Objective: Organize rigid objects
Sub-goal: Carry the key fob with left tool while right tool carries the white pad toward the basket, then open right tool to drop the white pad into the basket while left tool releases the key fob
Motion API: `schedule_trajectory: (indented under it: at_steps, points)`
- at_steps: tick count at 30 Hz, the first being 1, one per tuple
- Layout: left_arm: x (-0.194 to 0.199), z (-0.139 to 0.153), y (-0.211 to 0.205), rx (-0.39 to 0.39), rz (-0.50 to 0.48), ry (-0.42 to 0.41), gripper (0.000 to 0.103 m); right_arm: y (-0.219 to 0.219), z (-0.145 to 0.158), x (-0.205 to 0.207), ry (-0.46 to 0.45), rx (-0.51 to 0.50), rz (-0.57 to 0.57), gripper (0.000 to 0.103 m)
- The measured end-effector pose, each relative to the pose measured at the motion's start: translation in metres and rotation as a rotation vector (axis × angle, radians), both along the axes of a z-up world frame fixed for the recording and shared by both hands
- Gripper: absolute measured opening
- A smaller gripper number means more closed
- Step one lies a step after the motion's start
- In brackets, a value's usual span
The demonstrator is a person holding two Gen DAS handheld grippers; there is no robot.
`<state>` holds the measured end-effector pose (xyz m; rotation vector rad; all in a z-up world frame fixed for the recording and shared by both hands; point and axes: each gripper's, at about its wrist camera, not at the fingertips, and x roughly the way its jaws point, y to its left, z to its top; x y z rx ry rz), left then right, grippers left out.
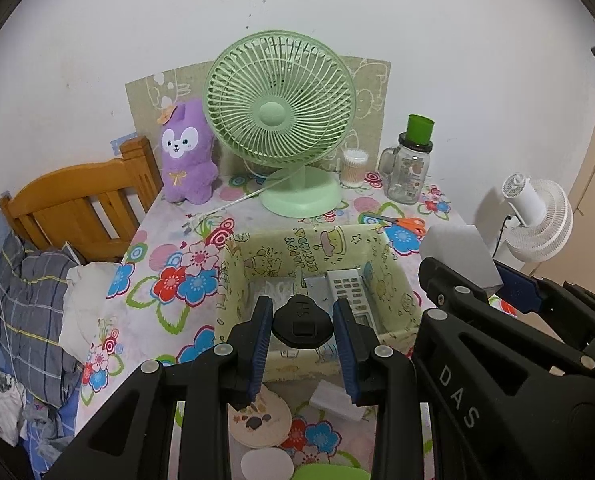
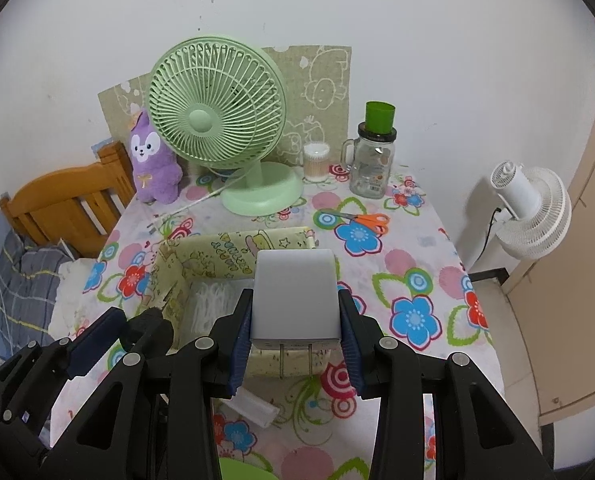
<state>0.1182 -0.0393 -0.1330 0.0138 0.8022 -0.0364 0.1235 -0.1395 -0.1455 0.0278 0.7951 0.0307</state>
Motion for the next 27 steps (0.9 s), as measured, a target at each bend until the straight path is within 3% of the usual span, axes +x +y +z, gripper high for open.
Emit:
schedule_trajectory:
  at_steps: [16, 27]
  points:
    - [0.042, -0.046, 0.023, 0.022, 0.059, 0.085, 0.031, 0.027, -0.051, 0.056, 0.086, 0.006, 0.074, 0.043]
    - [0.054, -0.072, 0.032, 0.032, 0.055, 0.161, 0.032, 0.04, -0.082, 0.07, 0.152, 0.033, 0.116, 0.043]
